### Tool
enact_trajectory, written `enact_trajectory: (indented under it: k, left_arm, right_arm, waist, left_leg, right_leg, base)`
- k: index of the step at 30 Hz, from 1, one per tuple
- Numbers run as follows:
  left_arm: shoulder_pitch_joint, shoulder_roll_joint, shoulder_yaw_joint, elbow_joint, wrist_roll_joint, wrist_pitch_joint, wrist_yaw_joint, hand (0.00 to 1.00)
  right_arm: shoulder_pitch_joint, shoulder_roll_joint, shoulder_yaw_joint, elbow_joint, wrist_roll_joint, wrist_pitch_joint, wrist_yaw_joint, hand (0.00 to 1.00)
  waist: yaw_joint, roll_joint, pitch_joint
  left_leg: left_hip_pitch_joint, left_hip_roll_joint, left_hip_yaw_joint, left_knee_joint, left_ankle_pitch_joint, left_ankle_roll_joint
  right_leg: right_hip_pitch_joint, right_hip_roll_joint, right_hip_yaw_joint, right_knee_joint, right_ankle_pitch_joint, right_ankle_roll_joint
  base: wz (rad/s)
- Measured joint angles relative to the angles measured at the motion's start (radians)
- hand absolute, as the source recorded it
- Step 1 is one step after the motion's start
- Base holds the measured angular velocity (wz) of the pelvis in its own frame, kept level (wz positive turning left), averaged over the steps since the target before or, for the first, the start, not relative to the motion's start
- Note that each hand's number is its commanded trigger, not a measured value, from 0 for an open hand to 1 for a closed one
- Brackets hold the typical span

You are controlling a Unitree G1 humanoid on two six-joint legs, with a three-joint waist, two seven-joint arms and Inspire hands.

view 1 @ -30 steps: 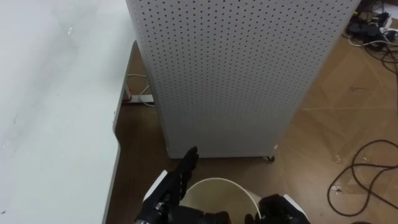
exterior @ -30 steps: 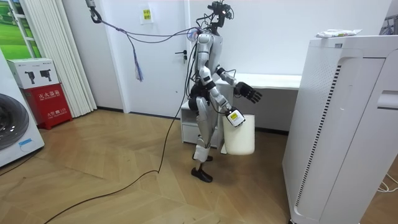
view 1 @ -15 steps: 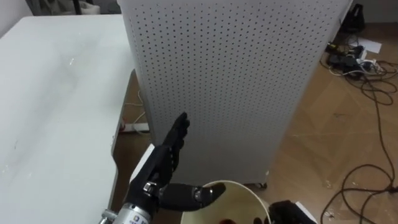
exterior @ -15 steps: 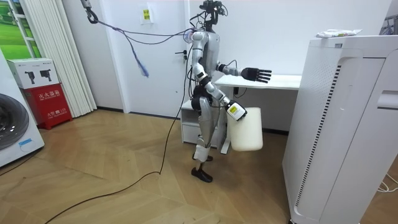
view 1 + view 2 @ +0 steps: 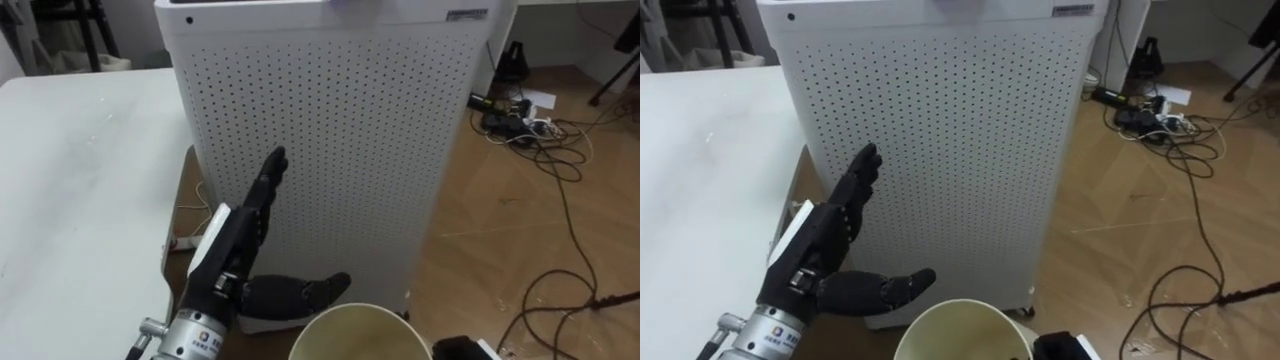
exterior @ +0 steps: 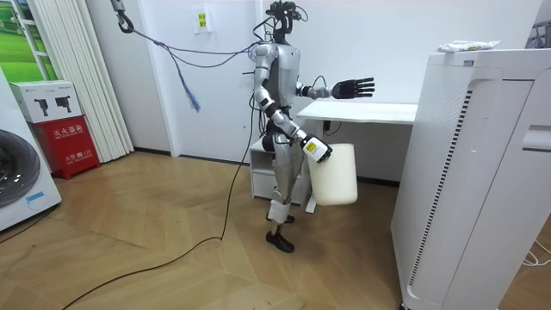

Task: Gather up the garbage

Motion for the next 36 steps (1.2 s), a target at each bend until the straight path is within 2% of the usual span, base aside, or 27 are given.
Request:
enact_trajectory:
  k: [2,9,14,15,16,17,18,19,20,21,22,23,24,25,26,27,28,29,30,31,33,35,36]
  left_arm:
    - [0.0,0.0,0.008,-0.003,0.011,-0.007,0.012,0.0]
    - [0.003,-0.007,0.011,-0.012,0.07,-0.012,0.032,0.0]
    - [0.009,-0.007,0.018,-0.029,0.078,-0.013,0.058,0.0]
    - [0.015,-0.009,0.025,-0.036,0.098,-0.013,0.072,0.0]
    - [0.014,-0.01,0.031,-0.038,0.119,-0.013,0.078,0.0]
    - [0.014,-0.01,0.035,-0.038,0.126,-0.013,0.078,0.0]
    - [0.014,-0.012,0.046,-0.038,0.138,-0.013,0.078,0.0]
    - [0.015,-0.013,0.058,-0.038,0.144,-0.013,0.079,0.0]
    - [0.015,-0.013,0.061,-0.038,0.145,-0.014,0.083,0.0]
    - [0.016,-0.013,0.065,-0.038,0.156,-0.015,0.094,0.0]
    - [0.014,-0.015,0.066,-0.04,0.177,-0.017,0.102,0.0]
    - [0.009,-0.016,0.064,-0.039,0.183,-0.019,0.103,0.0]
    - [0.008,-0.023,0.063,-0.039,0.183,-0.029,0.11,0.0]
    - [0.014,-0.024,0.064,-0.039,0.184,-0.045,0.118,0.0]
    - [0.014,-0.026,0.064,-0.039,0.183,-0.051,0.119,0.0]
    - [0.015,-0.031,0.071,-0.04,0.183,-0.067,0.123,0.0]
    - [0.015,-0.032,0.081,-0.042,0.188,-0.083,0.138,0.0]
    - [0.015,-0.032,0.086,-0.043,0.198,-0.085,0.143,0.0]
    - [0.017,-0.03,0.089,-0.043,0.211,-0.087,0.158,0.0]
    - [0.022,-0.029,0.094,-0.044,0.215,-0.093,0.167,0.0]
    - [0.023,-0.024,0.097,-0.044,0.216,-0.101,0.177,0.0]
    - [0.023,-0.02,0.098,-0.044,0.214,-0.111,0.177,0.0]
    - [0.023,-0.021,0.097,-0.044,0.216,-0.118,0.177,0.0]
  right_arm:
    - [0.0,0.0,0.0,-0.001,-0.009,0.0,0.005,1.0]
    - [0.002,-0.001,0.0,-0.001,-0.041,0.0,0.02,1.0]
    - [-0.003,0.005,0.0,-0.002,-0.041,-0.001,0.022,1.0]
    - [-0.003,0.007,0.0,-0.003,-0.041,-0.001,0.025,1.0]
    - [-0.004,0.007,0.0,-0.003,-0.043,-0.001,0.026,1.0]
    - [-0.005,0.007,0.0,-0.003,-0.045,-0.001,0.027,1.0]
    - [-0.005,0.008,0.0,-0.003,-0.046,-0.001,0.032,1.0]
    - [-0.003,0.01,0.0,-0.002,-0.046,-0.001,0.034,1.0]
    - [-0.003,0.009,0.0,-0.002,-0.044,-0.001,0.034,1.0]
    - [-0.003,0.007,0.0,-0.001,-0.041,-0.001,0.033,1.0]
    - [-0.003,0.003,-0.002,0.0,-0.035,-0.001,0.025,1.0]
    - [-0.002,0.004,-0.005,0.001,-0.034,-0.001,0.019,1.0]
    - [0.002,-0.001,-0.01,0.003,-0.032,-0.001,0.01,1.0]
    - [0.006,-0.009,-0.016,0.01,-0.032,-0.001,0.008,1.0]
    - [0.012,-0.01,-0.022,0.01,-0.033,-0.001,0.007,1.0]
    - [0.02,-0.012,-0.024,0.011,-0.037,0.0,0.003,1.0]
    - [0.023,-0.009,-0.023,0.011,-0.039,0.0,0.005,1.0]
    - [0.027,-0.009,-0.023,0.011,-0.038,0.0,0.011,1.0]
    - [0.043,-0.01,-0.025,0.011,-0.034,-0.002,0.016,1.0]
    - [0.05,-0.01,-0.029,0.011,-0.031,-0.004,0.016,1.0]
    - [0.047,-0.009,-0.028,0.011,-0.041,-0.005,0.019,1.0]
    - [0.047,-0.006,-0.027,0.009,-0.058,-0.007,0.023,1.0]
    - [0.047,-0.001,-0.026,0.009,-0.057,-0.007,0.024,1.0]
  waist:
    - [-0.003,0.0,0.0001]
    - [-0.004,-0.001,0.0006]
    - [0.005,0.0,0.0012]
    - [0.013,-0.001,0.0011]
    - [0.019,-0.001,0.0012]
    - [0.021,0.0,0.0016]
    - [0.022,-0.001,0.0035]
    - [0.022,-0.003,0.0063]
    - [0.022,-0.002,0.007]
    - [0.029,-0.012,0.0192]
    - [0.026,-0.001,0.013]
    - [0.024,-0.011,0.02]
    - [0.032,-0.008,0.0198]
    - [0.043,-0.007,0.0189]
    - [0.053,-0.005,0.0176]
    - [0.074,0.008,0.0091]
    - [0.074,0.007,0.0044]
    - [0.069,0.004,0.0047]
    - [0.069,-0.003,0.0002]
    - [0.07,-0.005,0.0008]
    - [0.086,-0.008,0.0011]
    - [0.083,-0.007,0.0008]
    - [0.083,-0.011,0.0021]
  left_leg:
    - [0.0,0.001,0.002,-0.013,0.009,-0.002]
    - [0.039,0.01,0.002,-0.041,0.015,-0.011]
    - [0.034,0.022,0.02,-0.025,0.017,-0.015]
    - [0.034,0.025,0.033,-0.007,0.016,-0.015]
    - [0.03,0.029,0.028,0.02,0.013,-0.021]
    - [0.026,0.033,0.028,0.039,0.009,-0.027]
    - [0.007,0.044,0.029,0.105,0.003,-0.036]
    - [-0.032,0.06,0.027,0.221,0.002,-0.038]
    - [-0.062,0.071,0.023,0.297,0.005,-0.041]
    - [-0.133,0.084,-0.021,0.421,0.018,-0.054]
    - [-0.187,0.077,-0.073,0.405,-0.001,-0.052]
    - [-0.219,0.07,-0.098,0.377,-0.002,-0.05]
    - [-0.28,0.06,-0.122,0.31,0.008,-0.064]
    - [-0.324,0.051,-0.149,0.194,0.045,-0.08]
    - [-0.343,0.049,-0.156,0.147,0.098,-0.074]
    - [-0.369,0.048,-0.169,0.112,0.176,-0.074]
    - [-0.358,0.036,-0.167,0.114,0.212,-0.048]
    - [-0.353,0.033,-0.161,0.114,0.223,-0.039]
    - [-0.345,0.033,-0.135,0.117,0.236,-0.018]
    - [-0.341,0.031,-0.124,0.139,0.224,-0.004]
    - [-0.34,0.03,-0.115,0.181,0.195,-0.004]
    - [-0.339,0.03,-0.115,0.219,0.165,-0.003]
    - [-0.337,0.028,-0.112,0.248,0.139,-0.002]
  right_leg:
    - [0.002,0.005,0.0,-0.018,0.013,-0.003]
    - [0.042,0.026,-0.002,-0.059,0.017,-0.007]
    - [0.036,0.032,-0.025,-0.065,0.013,-0.015]
    - [0.038,0.032,-0.037,-0.064,0.009,-0.02]
    - [0.041,0.032,-0.062,-0.061,0.006,-0.027]
    - [0.042,0.032,-0.069,-0.059,0.004,-0.03]
    - [0.054,0.03,-0.077,-0.06,0.0,-0.036]
    - [0.071,0.028,-0.078,-0.064,-0.004,-0.042]
    - [0.077,0.024,-0.071,-0.065,-0.006,-0.046]
    - [0.09,0.019,-0.048,-0.063,-0.017,-0.051]
    - [0.098,0.021,-0.041,-0.068,-0.03,-0.053]
    - [0.094,0.018,-0.038,-0.063,-0.042,-0.053]
    - [0.088,0.014,-0.024,-0.042,-0.061,-0.046]
    - [0.081,0.011,0.001,-0.013,-0.085,-0.034]
    - [0.073,0.009,0.009,0.006,-0.097,-0.029]
    - [0.056,0.0,0.012,0.054,-0.13,-0.016]
    - [0.052,-0.008,-0.004,0.093,-0.159,0.005]
    - [0.054,-0.014,-0.009,0.099,-0.169,0.012]
    - [0.068,-0.029,-0.042,0.114,-0.181,0.018]
    - [0.078,-0.045,-0.065,0.118,-0.184,0.016]
    - [0.077,-0.058,-0.05,0.133,-0.202,0.018]
    - [0.095,-0.063,-0.045,0.135,-0.223,0.022]
    - [0.103,-0.068,-0.036,0.147,-0.24,0.028]
  base:
    - [-0.07]
    - [-0.03]
    - [-0.12]
    - [-0.37]
    - [-0.4]
    - [-0.32]
    - [-0.19]
    - [-0.14]
    - [-0.12]
    - [-0.04]
    - [0.06]
    - [0.17]
    - [0.0]
    - [-0.18]
    - [-0.45]
    - [-0.33]
    - [-0.14]
    - [0.19]
    - [0.24]
    - [0.1]
    - [-0.16]
    - [-0.1]
    - [0.0]
